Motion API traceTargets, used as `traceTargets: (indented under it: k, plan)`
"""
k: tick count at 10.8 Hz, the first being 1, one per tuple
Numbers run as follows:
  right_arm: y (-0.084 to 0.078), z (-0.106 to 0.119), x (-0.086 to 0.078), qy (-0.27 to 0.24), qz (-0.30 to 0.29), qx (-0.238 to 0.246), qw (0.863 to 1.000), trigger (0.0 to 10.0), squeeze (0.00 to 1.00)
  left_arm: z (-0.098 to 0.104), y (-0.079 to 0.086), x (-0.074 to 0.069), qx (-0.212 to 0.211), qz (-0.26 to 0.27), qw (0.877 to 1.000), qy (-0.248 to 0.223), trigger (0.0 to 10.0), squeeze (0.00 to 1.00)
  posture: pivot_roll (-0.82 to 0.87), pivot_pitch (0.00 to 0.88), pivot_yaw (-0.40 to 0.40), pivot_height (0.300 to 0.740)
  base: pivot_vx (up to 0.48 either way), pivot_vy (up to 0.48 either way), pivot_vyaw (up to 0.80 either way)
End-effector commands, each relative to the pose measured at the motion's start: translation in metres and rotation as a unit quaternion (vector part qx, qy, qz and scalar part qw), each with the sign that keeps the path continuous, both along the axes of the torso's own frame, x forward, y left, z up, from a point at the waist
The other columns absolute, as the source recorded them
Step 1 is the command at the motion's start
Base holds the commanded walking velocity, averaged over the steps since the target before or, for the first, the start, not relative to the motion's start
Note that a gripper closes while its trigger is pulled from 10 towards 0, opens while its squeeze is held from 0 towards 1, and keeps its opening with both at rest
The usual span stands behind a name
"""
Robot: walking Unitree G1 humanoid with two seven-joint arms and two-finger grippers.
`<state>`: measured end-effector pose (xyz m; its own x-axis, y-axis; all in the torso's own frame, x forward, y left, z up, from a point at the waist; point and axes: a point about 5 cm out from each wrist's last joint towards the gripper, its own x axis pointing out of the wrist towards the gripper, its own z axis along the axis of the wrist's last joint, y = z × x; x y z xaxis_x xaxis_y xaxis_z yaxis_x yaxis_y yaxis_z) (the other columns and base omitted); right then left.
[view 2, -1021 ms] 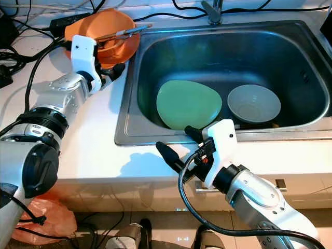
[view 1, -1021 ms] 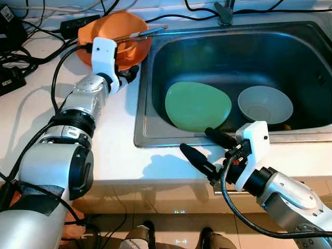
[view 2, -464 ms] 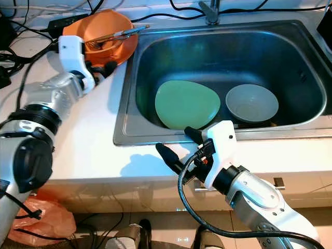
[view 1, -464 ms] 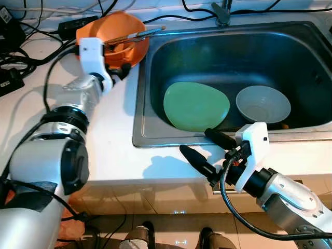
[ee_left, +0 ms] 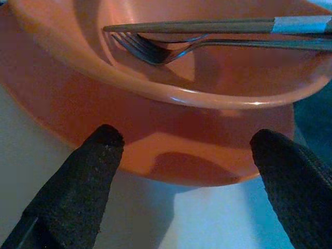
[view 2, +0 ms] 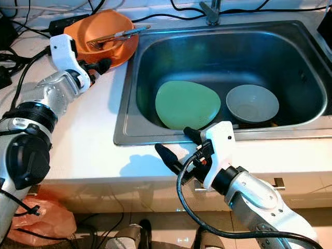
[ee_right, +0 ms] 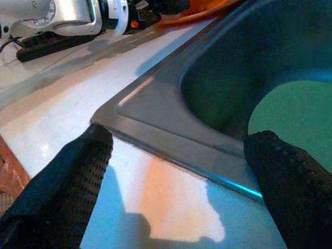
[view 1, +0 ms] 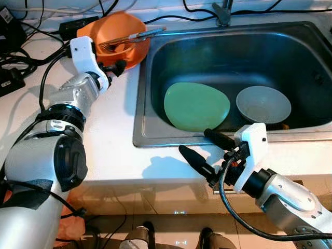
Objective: Kitchen organization
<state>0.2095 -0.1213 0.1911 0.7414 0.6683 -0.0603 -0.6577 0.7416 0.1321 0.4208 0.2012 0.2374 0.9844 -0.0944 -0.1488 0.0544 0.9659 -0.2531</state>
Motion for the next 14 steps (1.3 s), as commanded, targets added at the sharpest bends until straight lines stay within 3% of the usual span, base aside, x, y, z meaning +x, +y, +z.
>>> traceTargets:
  k: [1, 5, 10, 14]
  plan:
    - [0.001, -0.003, -0.002, 0.004, -0.001, -0.005, 1.000, 10.0, 0.00, -0.018, 0.005, -0.004, -0.007, 0.009, 0.999, 0.050, 10.0, 0.00, -0.07, 0.213, 0.120, 0.740, 0.000, 0.000, 0.00]
    - [0.002, -0.004, 0.001, 0.000, -0.001, -0.006, 1.000, 10.0, 0.00, -0.027, 0.012, -0.008, 0.015, 0.002, 0.997, 0.081, 10.0, 0.00, -0.05, 0.203, 0.130, 0.740, 0.000, 0.000, 0.00]
    - [0.003, -0.005, 0.007, -0.007, 0.000, -0.006, 1.000, 10.0, 0.00, -0.026, 0.034, -0.015, 0.029, -0.008, 0.994, 0.100, 10.0, 0.00, -0.01, 0.183, 0.133, 0.740, 0.000, 0.000, 0.00]
    - [0.005, -0.005, 0.013, -0.015, 0.002, -0.004, 1.000, 10.0, 0.00, -0.024, 0.037, -0.020, 0.038, -0.067, 0.989, 0.123, 10.0, 0.00, 0.01, 0.171, 0.134, 0.740, 0.000, 0.000, 0.00]
